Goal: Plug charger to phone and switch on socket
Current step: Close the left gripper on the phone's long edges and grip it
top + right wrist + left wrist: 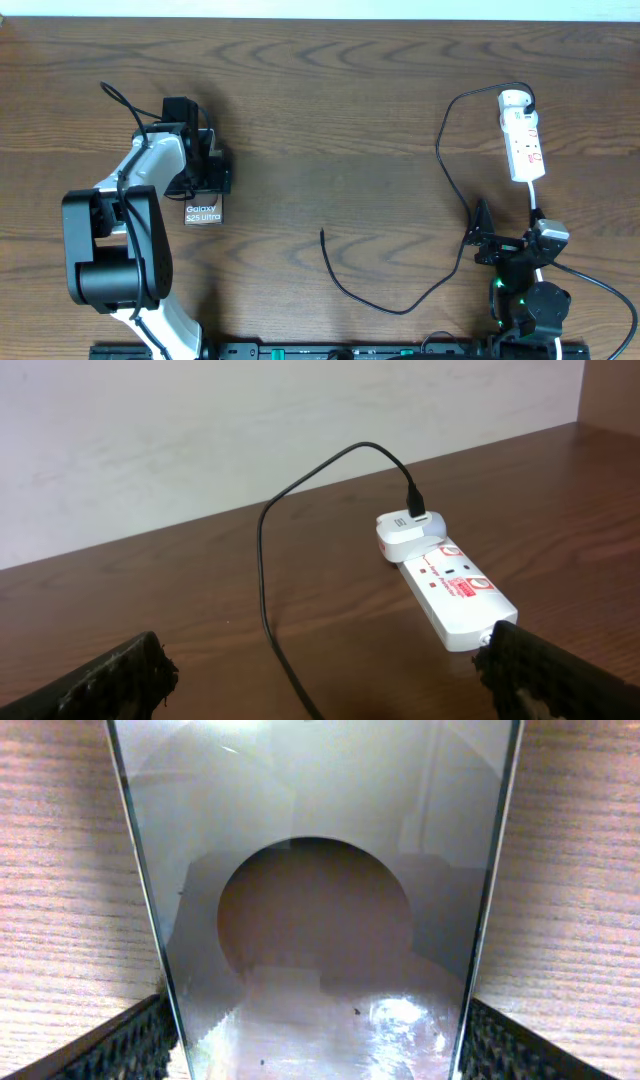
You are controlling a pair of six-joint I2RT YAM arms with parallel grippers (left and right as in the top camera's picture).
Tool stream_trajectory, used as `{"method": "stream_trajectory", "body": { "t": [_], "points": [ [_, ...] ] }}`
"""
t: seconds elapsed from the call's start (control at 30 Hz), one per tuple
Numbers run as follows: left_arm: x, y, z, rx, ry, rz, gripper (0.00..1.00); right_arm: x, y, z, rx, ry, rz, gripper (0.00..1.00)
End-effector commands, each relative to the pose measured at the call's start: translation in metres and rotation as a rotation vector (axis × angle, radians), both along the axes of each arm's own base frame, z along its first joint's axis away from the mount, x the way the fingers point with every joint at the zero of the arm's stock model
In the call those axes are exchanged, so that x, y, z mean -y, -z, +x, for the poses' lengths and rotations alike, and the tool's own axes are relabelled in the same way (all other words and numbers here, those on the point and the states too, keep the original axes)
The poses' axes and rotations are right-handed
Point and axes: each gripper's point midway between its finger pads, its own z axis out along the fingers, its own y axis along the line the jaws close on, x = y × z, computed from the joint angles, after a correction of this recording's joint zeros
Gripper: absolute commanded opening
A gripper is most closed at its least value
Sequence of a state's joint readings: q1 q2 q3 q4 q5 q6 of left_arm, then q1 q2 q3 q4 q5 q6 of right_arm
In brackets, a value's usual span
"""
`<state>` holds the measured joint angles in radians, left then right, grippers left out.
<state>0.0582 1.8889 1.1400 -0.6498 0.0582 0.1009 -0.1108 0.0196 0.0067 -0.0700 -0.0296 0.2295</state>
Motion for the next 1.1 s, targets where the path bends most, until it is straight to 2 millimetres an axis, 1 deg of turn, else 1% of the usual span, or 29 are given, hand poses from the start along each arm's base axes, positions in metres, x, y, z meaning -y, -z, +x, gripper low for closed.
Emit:
{"method": "stream_trajectory", "body": {
  "t": [0.0,0.7,0.73,0.77,0.9,0.93,1.07],
  "points": [
    [-0.0023,0.011,-0.0127,-0.046,-0.011,0.01,0.91,-0.0021,0.0013,0.0001,-0.005,-0.009,-0.009,0.99],
    [-0.002,0.014,-0.0172,-0.057,-0.011,0.009,0.91,-0.0022,0.0013,0.0001,-0.005,-0.009,-0.009,0.99],
    [-0.0021,0.014,-0.0169,-0.056,-0.011,0.01,0.88,-0.0022,0.0013,0.0001,-0.005,-0.009,-0.009,0.99],
    [-0.0021,0.014,-0.0167,-0.055,-0.011,0.01,0.82,-0.0022,0.0013,0.0001,-0.005,-0.009,-0.009,0.99],
    [-0.0021,0.014,-0.0166,-0.054,-0.011,0.01,0.7,-0.0022,0.0013,0.0001,-0.005,-0.009,-0.009,0.99],
    [-0.002,0.014,-0.0166,-0.054,-0.011,0.009,0.68,-0.0022,0.0013,0.0001,-0.005,-0.009,-0.009,0.99],
    [-0.0021,0.014,-0.0166,-0.054,-0.011,0.01,0.66,-0.0022,0.0013,0.0001,-0.005,-0.009,-0.009,0.99]
  ]
}}
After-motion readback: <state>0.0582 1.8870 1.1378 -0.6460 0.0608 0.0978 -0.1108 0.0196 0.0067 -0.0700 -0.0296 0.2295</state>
